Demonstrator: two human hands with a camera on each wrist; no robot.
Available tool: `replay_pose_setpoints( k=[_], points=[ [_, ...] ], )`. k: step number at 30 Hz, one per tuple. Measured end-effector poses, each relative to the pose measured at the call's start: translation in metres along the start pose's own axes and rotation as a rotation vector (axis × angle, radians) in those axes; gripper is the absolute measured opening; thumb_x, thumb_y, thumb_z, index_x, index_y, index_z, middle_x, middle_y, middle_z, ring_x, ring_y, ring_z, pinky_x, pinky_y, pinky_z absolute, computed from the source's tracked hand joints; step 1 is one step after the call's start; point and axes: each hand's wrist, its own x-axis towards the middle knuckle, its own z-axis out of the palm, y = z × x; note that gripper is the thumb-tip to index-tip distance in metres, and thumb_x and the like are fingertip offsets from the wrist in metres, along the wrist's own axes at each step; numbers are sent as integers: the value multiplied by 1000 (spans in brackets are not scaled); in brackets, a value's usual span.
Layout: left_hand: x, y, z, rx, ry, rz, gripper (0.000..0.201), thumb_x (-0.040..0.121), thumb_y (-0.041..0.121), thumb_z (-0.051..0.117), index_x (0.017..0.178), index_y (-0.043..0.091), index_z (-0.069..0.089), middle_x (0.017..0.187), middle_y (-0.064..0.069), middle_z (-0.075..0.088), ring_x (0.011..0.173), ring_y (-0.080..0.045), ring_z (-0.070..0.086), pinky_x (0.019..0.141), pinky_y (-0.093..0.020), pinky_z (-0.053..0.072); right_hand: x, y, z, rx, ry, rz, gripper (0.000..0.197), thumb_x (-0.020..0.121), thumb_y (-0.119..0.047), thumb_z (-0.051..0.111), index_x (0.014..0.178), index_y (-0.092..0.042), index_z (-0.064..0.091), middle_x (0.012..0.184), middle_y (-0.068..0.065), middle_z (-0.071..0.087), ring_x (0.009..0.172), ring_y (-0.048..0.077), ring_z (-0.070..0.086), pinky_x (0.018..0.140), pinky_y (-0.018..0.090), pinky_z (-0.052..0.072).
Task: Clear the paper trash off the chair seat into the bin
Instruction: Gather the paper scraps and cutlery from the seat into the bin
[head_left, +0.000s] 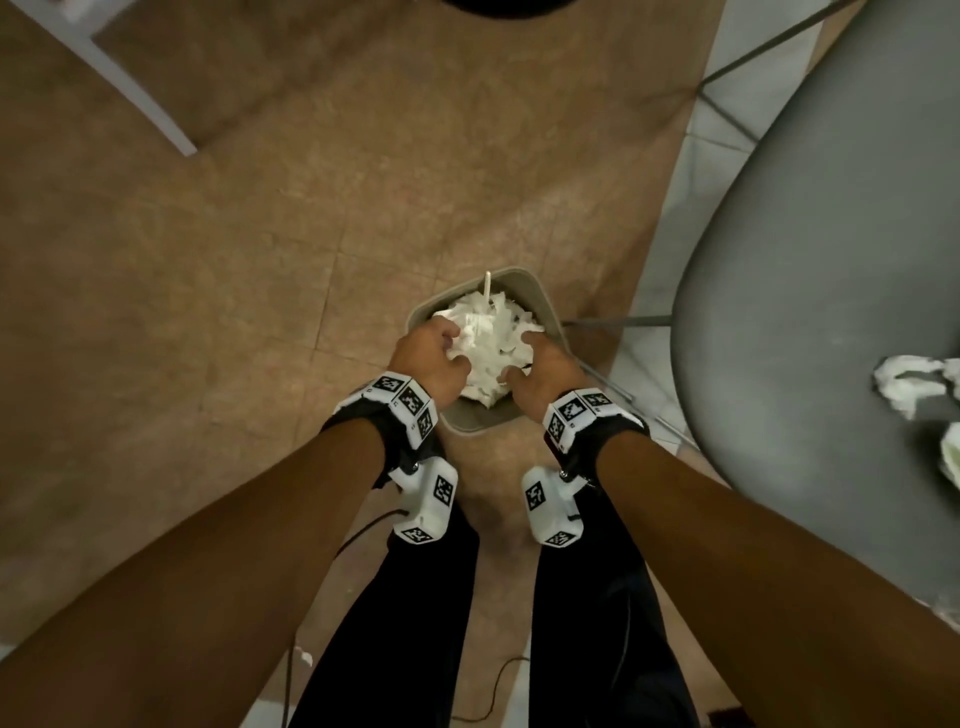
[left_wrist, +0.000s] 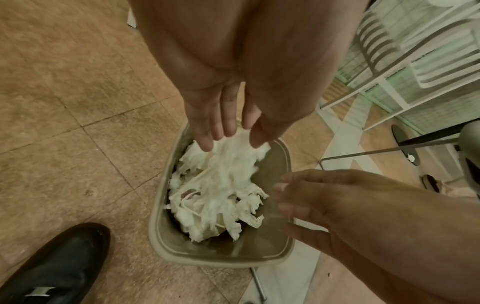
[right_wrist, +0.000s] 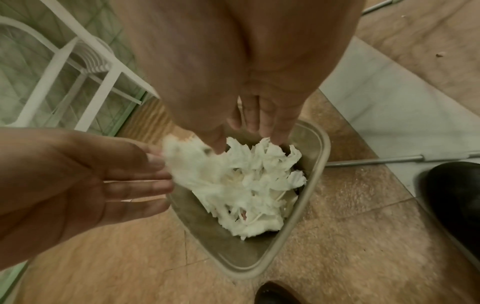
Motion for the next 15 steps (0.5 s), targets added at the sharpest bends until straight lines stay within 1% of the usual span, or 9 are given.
replay_pose_setpoints(
  k=[1, 2, 3, 5, 7, 8, 11, 13, 15],
  points=[
    [-1, 3, -2, 26, -35, -11, 43, 84, 16, 64, 127, 17, 58, 127, -7, 63, 115, -24, 61, 95, -31, 50, -5, 0, -4, 11, 8, -5, 55, 96, -26, 59, 147, -19, 40, 143, 9, 54, 130, 29, 52, 106, 34, 43],
    [-3, 8, -5, 69, -56, -11, 46, 85, 16, 63, 131, 18, 56, 132, -7, 60, 118, -25, 60, 95, -29, 49, -10, -1, -9, 34, 15, -15, 52, 96, -25, 58, 145, -19, 42, 141, 8, 56, 128, 28, 54, 105, 34, 44],
    [-6, 14, -9, 114, -62, -3, 47, 86, 16, 62, 133, 19, 55, 136, -7, 58, 120, -25, 59, 93, -27, 47, -15, -2, -13, 66, 25, -33, 48, 96, -23, 57, 143, -19, 44, 138, 8, 58, 126, 27, 56, 105, 34, 45],
    [-15, 30, -21, 171, -57, 18, 45, 87, 16, 61, 132, 18, 56, 137, -7, 57, 121, -26, 58, 94, -29, 47, -24, -8, -23, 125, 43, -91, 43, 96, -20, 56, 137, -17, 49, 131, 6, 63, 120, 26, 60, 103, 35, 47],
    [-28, 51, -34, 181, -28, 34, 39, 87, 15, 60, 126, 17, 59, 132, -6, 60, 117, -26, 59, 94, -30, 48, -33, -17, -37, 140, 73, -158, 36, 95, -20, 54, 132, -18, 54, 122, 3, 68, 111, 25, 65, 98, 33, 49],
    [-34, 64, -40, 177, -8, 48, 36, 87, 14, 58, 123, 17, 61, 127, -6, 63, 113, -25, 61, 91, -29, 49, -39, -23, -47, 150, 79, -187, 35, 95, -21, 53, 130, -20, 54, 119, 2, 69, 108, 25, 66, 95, 32, 49],
    [-51, 109, -52, 198, 55, 148, 25, 91, 12, 50, 111, 16, 65, 109, -5, 69, 100, -25, 64, 76, -24, 43, -57, -37, -90, 225, 81, -271, 35, 95, -23, 52, 129, -26, 52, 105, -1, 72, 99, 21, 68, 90, 31, 52],
    [-60, 142, -56, 197, 93, 226, 24, 93, 13, 48, 108, 17, 66, 106, -5, 70, 95, -23, 65, 76, -23, 44, -69, -42, -122, 273, 117, -316, 36, 93, -23, 53, 129, -26, 51, 97, -3, 72, 94, 18, 69, 89, 34, 55],
    [-73, 183, -42, 187, 81, 283, 22, 93, 14, 50, 107, 18, 67, 104, -4, 70, 90, -22, 66, 78, -26, 49, -85, -25, -168, 318, 199, -339, 37, 90, -22, 52, 127, -25, 53, 94, -2, 72, 92, 20, 69, 89, 38, 56]
  ],
)
